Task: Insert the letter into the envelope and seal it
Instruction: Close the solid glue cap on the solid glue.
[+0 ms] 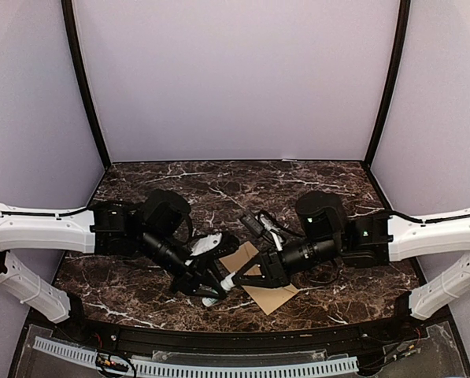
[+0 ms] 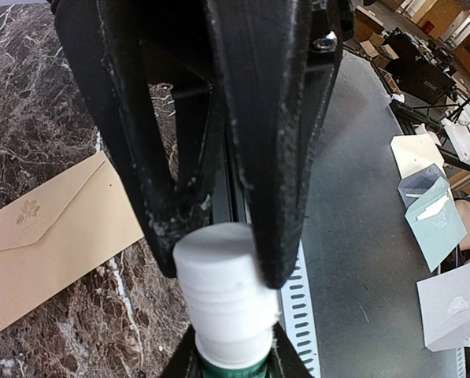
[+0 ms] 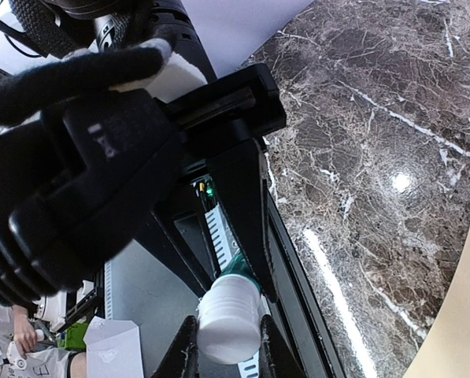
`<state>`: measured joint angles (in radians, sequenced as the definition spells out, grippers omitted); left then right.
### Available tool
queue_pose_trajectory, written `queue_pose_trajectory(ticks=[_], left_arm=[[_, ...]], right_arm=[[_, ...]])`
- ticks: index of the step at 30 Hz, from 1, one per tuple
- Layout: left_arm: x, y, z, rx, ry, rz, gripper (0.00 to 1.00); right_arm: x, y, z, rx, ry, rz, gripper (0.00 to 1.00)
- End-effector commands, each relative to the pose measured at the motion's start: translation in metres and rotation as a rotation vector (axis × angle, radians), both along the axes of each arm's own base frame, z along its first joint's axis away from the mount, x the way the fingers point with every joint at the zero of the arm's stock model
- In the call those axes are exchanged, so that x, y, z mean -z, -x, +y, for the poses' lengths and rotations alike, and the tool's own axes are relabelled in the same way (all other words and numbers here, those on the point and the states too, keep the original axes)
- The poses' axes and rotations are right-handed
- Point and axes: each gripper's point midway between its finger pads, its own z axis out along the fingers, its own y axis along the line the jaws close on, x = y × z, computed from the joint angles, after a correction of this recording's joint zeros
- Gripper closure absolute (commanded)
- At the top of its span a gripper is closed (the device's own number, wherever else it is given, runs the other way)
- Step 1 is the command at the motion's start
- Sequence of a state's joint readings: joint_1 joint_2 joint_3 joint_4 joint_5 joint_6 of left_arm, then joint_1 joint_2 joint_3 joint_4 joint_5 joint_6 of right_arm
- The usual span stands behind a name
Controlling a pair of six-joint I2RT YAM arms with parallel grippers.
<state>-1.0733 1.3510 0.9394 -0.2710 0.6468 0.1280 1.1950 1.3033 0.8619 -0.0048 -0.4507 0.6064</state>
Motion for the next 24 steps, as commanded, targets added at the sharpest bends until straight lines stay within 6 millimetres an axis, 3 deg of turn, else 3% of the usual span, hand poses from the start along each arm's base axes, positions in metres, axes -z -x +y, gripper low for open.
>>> queue_pose_trajectory(ticks=[1, 24], left_arm=[[-0.012, -0.005, -0.007, -0.004, 0.057, -0.044, 1.0], [-0.015, -0.018, -0.008, -0.048, 0.067, -0.007, 1.0]], right_arm=[[-0.015, 0.014, 0.01, -0.054, -0.041, -0.017, 0.92], [0.006, 0.027, 0.017, -0.042, 0.019, -0.009, 0.93]])
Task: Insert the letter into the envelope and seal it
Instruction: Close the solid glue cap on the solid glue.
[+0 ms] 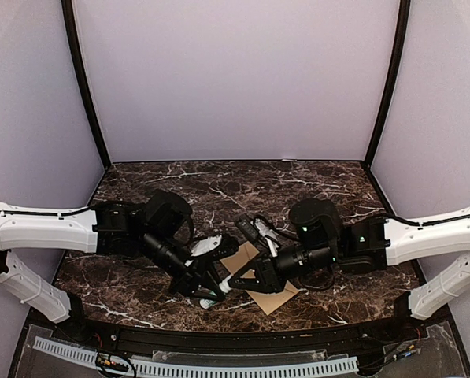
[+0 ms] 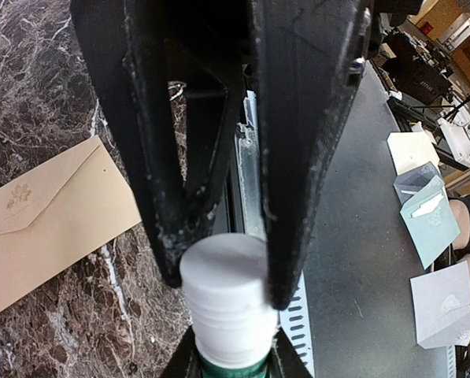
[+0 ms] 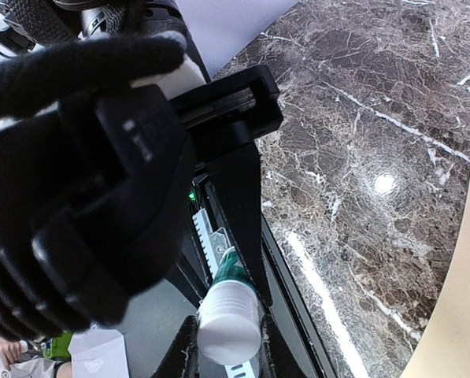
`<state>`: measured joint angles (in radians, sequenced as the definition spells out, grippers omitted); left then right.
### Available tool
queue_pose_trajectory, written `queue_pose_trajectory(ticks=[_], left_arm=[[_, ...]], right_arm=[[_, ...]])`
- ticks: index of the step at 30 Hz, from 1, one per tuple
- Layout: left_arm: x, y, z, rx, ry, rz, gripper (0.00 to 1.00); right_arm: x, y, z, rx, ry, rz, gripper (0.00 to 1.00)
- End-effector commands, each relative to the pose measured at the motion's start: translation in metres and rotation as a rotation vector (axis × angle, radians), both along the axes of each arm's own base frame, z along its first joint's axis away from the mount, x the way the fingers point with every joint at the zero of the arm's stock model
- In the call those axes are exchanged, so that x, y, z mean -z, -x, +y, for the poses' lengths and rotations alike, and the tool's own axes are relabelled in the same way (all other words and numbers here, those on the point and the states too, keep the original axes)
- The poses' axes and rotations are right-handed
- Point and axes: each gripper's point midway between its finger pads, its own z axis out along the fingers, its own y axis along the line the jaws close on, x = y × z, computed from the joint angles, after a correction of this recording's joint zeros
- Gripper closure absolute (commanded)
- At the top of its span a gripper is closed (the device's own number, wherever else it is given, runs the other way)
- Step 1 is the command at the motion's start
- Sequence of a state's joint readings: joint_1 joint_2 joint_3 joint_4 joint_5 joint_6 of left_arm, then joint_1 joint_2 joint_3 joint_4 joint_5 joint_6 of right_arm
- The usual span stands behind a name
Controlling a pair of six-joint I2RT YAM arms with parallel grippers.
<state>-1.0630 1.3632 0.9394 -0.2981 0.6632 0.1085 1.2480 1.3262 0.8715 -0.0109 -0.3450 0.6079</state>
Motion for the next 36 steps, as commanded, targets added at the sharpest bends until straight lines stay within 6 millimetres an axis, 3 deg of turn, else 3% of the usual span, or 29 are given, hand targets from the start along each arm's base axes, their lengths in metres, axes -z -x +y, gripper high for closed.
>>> queue_pose_trajectory(ticks=[1, 36], left_arm=[[-0.023, -0.019, -0.011, -0.04, 0.101, -0.052, 1.0], [-0.047, -0.037, -0.002, -0.108, 0.201, -0.082, 1.0]], right_arm=[[-0.002, 0.026, 0.01, -0.085, -0.015, 0.034, 0.93], [0.03, 0.064, 0.036, -0.218, -0.002, 0.149, 0.93]])
